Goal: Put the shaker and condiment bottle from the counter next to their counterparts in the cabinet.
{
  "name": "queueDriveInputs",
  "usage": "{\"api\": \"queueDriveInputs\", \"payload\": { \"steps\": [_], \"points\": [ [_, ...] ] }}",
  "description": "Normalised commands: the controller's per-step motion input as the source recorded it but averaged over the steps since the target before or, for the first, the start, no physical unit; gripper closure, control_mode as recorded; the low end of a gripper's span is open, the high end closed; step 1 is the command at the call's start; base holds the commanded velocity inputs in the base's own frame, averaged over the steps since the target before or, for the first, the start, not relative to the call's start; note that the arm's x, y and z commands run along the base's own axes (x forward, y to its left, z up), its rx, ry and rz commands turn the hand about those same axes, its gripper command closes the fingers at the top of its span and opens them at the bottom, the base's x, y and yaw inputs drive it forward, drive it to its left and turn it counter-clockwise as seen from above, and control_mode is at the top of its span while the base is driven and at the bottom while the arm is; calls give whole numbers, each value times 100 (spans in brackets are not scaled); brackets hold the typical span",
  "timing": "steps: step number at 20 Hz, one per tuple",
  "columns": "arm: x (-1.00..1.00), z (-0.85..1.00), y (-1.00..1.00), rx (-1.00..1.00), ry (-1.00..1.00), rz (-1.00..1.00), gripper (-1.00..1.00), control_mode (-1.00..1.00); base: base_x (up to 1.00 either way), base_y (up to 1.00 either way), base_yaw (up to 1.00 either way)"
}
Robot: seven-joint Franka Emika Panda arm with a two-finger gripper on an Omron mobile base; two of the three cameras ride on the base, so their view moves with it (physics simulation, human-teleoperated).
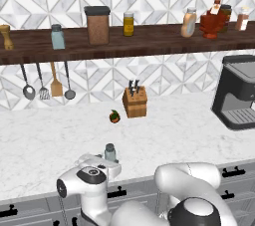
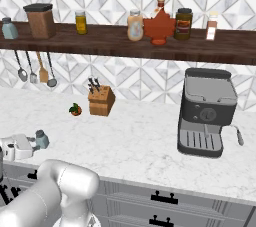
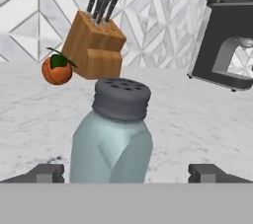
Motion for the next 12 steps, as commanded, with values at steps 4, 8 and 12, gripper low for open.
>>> {"api": "queueDriveInputs", "payload": {
  "steps": [4,8,12],
  "points": [
    [24,0,0,0,0,0,-100,-100,0,0,0],
    [24,0,0,0,0,0,-100,-100,0,0,0],
    [8,-2,-1,0,0,0,-100,-100,0,0,0]
  ]
}}
